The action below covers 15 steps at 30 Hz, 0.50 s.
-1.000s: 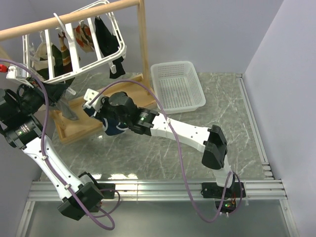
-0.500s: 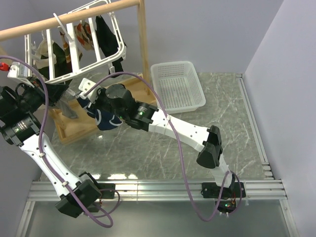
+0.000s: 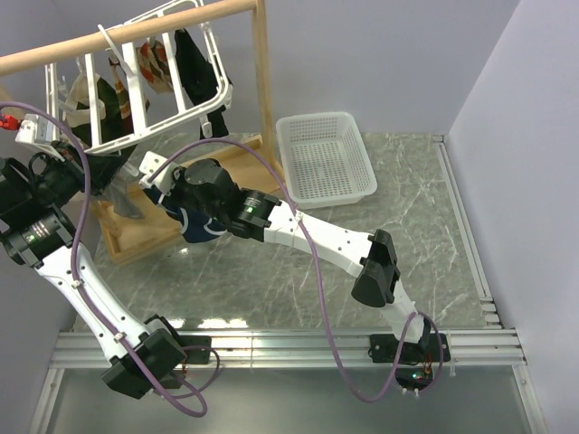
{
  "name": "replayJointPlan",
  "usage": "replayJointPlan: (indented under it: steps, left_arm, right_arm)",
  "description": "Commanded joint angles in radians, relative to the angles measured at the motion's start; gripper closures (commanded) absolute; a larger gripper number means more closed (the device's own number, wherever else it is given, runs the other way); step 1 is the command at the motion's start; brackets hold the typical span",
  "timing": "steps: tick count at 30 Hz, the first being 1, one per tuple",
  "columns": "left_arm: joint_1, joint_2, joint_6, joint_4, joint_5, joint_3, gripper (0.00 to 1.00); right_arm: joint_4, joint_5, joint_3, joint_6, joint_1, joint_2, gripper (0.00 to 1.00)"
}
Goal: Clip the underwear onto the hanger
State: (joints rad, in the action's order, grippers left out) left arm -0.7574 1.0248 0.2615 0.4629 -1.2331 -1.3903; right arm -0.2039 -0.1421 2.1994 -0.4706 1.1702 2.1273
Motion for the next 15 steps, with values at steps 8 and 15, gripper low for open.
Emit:
replayJointPlan:
  steps: [8, 15]
  left_arm:
    - [0.009, -0.011, -0.065, 0.175, -0.101, -0.003, 1.00]
    - [0.012, -0.008, -0.079, 0.183, -0.095, -0.001, 1.00]
  right_arm:
    - [0.021, -0.010, 0.080, 0.001, 0.017, -0.027, 1.00]
    - [0.031, -0.011, 0.069, 0.001, 0.016, -0.046, 1.00]
